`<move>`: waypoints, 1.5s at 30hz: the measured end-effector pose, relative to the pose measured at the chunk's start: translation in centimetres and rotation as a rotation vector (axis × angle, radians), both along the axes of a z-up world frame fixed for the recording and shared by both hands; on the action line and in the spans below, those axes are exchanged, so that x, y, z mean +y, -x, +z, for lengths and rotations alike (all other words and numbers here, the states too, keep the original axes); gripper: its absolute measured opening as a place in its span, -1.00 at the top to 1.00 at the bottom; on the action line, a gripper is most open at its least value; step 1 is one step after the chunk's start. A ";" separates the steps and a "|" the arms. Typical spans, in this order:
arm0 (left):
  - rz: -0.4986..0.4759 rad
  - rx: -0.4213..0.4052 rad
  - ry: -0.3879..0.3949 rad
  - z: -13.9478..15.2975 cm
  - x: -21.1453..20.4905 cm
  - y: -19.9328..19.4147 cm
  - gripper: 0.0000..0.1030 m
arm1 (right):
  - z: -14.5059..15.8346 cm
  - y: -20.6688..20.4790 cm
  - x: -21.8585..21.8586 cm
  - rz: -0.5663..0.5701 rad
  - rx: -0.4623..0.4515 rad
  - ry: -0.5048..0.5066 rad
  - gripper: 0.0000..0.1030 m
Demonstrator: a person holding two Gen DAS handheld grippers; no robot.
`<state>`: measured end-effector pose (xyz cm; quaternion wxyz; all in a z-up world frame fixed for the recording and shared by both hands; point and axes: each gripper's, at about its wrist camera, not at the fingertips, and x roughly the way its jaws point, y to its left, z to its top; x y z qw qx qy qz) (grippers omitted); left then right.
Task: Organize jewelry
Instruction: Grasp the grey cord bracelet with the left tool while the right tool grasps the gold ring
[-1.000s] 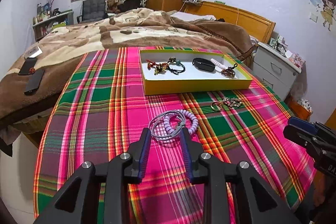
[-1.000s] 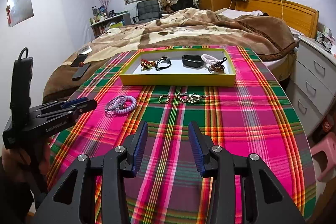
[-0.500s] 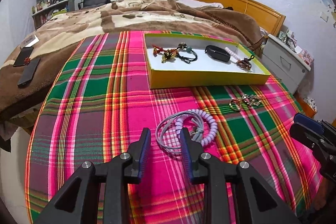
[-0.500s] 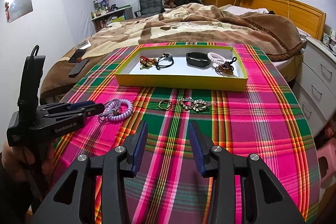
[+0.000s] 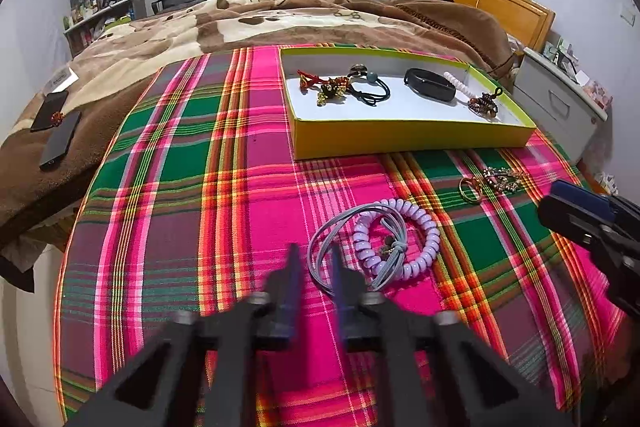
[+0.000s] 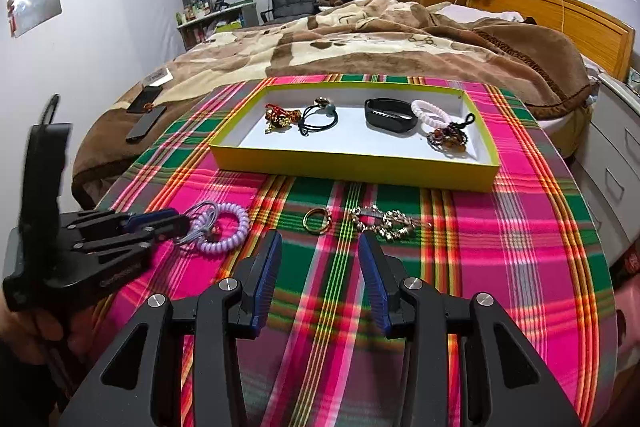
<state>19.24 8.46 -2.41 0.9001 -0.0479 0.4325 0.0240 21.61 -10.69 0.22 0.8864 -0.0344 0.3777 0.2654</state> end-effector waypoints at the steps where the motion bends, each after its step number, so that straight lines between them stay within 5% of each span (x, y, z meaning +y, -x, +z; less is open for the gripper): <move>1: 0.001 -0.002 0.012 0.0 0.2 0.1 0.94 | -0.2 -0.3 0.2 0.002 0.008 0.005 0.21; 20: -0.029 -0.076 0.120 1.2 1.5 1.9 0.98 | -3.0 -4.7 3.8 0.058 0.099 0.097 0.21; 23: -0.032 -0.080 0.117 1.2 1.4 2.0 0.98 | -3.0 -4.5 4.2 0.055 0.082 0.132 0.54; 27: -0.031 -0.084 0.109 1.4 1.4 2.2 0.98 | -2.9 -4.3 3.9 0.053 0.079 0.128 0.54; 45: -0.081 -0.216 0.094 6.2 -0.9 5.1 0.98 | 2.3 1.0 -0.6 0.010 -0.008 -0.017 0.54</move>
